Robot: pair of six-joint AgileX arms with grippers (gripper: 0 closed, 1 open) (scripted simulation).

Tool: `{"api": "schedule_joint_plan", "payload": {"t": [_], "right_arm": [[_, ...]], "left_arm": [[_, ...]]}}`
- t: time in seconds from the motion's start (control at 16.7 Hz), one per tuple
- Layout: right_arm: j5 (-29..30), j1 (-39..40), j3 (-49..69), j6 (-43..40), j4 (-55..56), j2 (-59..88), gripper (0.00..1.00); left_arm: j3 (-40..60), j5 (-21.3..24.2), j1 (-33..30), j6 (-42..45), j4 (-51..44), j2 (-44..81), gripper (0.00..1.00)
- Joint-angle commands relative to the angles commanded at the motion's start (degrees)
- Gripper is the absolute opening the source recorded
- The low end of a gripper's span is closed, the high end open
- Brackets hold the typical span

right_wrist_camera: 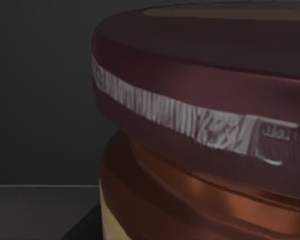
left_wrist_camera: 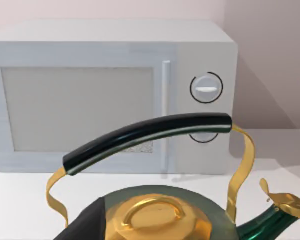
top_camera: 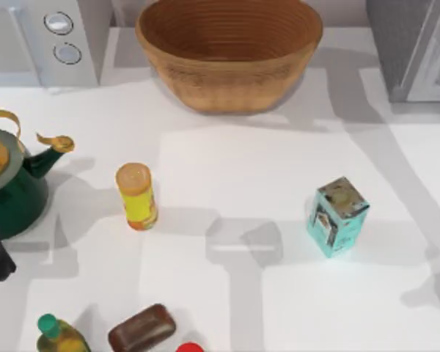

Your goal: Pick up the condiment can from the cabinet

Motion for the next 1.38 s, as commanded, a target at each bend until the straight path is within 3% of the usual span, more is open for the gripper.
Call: {"api": "schedule_joint_plan", "payload": {"t": [0.66,1.38], "right_arm": [[0.0,0.0,0.0,0.0,0.0,0.0,0.02],[2.3,2.4,0.6,0.2,-2.3,-1.6,0.0]], "left_arm": [[0.0,0.0,0.0,0.0,0.0,0.0,1.0],[0.0,0.0,0.0,0.0,0.0,0.0,1.0]]}}
